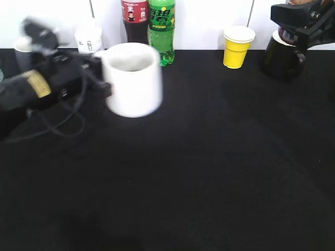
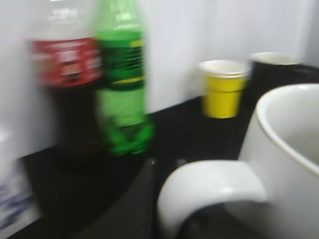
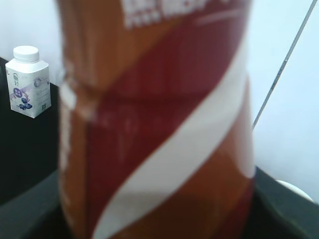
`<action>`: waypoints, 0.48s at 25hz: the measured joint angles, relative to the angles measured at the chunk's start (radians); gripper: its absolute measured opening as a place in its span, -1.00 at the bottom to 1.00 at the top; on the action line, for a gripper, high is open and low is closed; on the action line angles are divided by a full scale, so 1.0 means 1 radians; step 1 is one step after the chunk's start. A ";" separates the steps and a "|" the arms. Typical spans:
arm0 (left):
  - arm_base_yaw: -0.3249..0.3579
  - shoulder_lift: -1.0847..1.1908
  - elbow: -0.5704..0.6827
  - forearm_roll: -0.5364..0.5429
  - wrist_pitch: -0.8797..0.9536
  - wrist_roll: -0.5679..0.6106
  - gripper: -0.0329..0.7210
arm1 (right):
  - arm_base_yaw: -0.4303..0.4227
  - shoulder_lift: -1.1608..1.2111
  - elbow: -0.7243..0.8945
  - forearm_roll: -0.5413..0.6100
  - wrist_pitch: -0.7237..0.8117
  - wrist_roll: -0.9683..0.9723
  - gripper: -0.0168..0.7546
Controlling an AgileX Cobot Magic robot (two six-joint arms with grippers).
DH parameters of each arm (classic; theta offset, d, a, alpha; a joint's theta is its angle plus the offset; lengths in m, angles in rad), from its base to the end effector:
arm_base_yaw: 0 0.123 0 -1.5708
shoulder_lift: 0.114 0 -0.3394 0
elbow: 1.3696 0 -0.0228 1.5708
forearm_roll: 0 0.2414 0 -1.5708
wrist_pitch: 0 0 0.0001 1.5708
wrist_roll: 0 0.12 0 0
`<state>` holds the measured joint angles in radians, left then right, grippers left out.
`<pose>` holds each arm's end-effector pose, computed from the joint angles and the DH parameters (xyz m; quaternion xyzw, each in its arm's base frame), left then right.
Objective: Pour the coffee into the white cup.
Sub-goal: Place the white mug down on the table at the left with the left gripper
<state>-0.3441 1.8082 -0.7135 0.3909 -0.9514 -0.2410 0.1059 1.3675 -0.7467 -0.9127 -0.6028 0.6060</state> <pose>0.3438 -0.1627 0.2390 0.2270 0.7021 -0.2302 0.6345 0.2881 0.0847 0.3434 -0.2654 0.6998 0.1397 0.6483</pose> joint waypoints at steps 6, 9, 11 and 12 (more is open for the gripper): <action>0.007 0.081 0.050 -0.397 -0.177 0.211 -0.77 | 0.000 0.000 0.000 0.000 0.000 0.001 0.39; 0.010 0.186 0.046 -0.477 -0.187 0.217 -0.77 | 0.000 0.000 0.000 0.000 0.000 0.001 0.39; 0.016 0.236 0.022 -0.478 -0.192 0.217 -0.77 | 0.000 0.000 0.000 0.000 0.000 0.001 0.39; 0.022 0.250 0.005 -0.478 -0.197 0.217 -0.77 | 0.000 0.000 0.000 0.000 0.000 0.001 0.39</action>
<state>-0.3219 2.0585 -0.7089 -0.0876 -1.1486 -0.0244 0.1059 1.3675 -0.7467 -0.9127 -0.6028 0.6068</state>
